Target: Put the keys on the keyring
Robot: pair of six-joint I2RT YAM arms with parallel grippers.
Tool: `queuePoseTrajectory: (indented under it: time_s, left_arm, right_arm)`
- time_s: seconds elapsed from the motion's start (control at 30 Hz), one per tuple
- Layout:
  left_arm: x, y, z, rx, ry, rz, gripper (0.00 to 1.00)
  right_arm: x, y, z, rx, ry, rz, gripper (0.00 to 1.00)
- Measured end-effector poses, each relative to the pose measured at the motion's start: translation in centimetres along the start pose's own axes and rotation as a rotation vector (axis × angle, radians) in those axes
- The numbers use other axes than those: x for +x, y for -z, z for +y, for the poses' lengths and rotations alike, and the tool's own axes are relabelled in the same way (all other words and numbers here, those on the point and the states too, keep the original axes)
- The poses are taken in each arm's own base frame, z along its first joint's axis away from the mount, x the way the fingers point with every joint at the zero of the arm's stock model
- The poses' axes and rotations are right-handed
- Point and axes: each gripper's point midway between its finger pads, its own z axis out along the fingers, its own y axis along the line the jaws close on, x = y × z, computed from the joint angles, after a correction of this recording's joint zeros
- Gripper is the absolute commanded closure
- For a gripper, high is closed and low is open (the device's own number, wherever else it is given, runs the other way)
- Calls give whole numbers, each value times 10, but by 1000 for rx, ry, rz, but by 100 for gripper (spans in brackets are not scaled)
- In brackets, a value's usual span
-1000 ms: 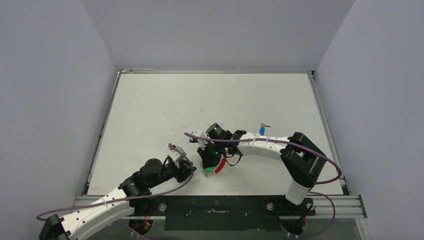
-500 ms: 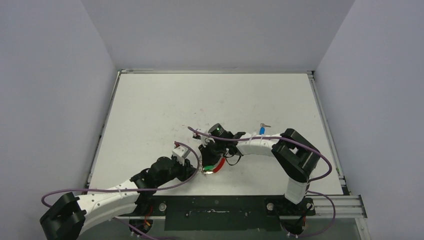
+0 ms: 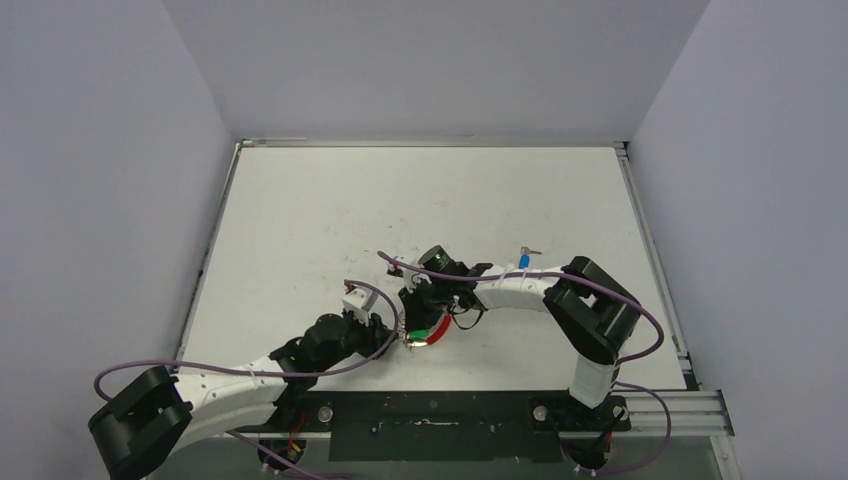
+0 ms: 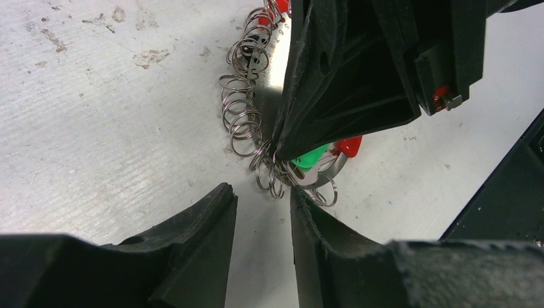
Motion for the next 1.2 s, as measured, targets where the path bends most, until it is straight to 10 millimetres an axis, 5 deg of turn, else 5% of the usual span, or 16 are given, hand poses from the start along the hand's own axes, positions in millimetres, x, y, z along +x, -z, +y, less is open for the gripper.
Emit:
queuePoseTrajectory:
  time_s: [0.5, 0.73, 1.2]
  left_arm:
    - [13, -17, 4, -18, 12, 42, 72]
    - [13, -21, 3, -21, 15, 51, 100]
    - [-8, -6, -9, 61, -80, -46, 100]
  right_arm:
    - [1, 0, 0, -5, 10, 3, 100]
    - [3, 0, 1, -7, 11, 16, 100]
    - [-3, 8, 6, -14, 33, 4, 100]
